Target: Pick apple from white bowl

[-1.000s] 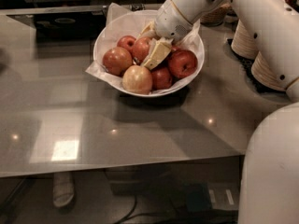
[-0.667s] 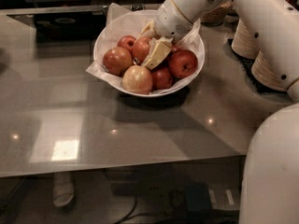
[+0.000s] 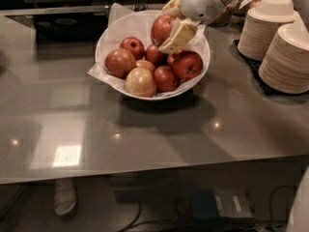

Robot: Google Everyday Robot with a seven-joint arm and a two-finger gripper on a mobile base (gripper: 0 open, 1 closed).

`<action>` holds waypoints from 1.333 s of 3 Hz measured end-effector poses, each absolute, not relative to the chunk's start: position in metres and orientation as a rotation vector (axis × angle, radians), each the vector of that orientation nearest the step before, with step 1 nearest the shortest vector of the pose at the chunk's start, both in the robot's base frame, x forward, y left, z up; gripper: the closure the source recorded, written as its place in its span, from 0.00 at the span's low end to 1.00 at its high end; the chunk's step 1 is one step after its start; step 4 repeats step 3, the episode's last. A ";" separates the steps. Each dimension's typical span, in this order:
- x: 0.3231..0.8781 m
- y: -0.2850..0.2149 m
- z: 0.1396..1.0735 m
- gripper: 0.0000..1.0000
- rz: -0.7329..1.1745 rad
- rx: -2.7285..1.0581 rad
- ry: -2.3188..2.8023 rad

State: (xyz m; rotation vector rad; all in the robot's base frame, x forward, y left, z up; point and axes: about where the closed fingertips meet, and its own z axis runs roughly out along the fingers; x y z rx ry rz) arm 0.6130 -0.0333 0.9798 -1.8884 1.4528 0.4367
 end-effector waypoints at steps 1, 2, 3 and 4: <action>0.596 -0.053 0.999 1.00 0.393 -1.815 1.427; 0.577 -0.059 0.992 1.00 0.395 -1.767 1.414; 0.577 -0.058 0.992 1.00 0.395 -1.767 1.414; 0.577 -0.058 0.992 1.00 0.395 -1.767 1.414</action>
Offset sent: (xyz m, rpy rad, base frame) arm -0.0601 -0.0316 0.0108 0.1406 -0.1023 -0.0762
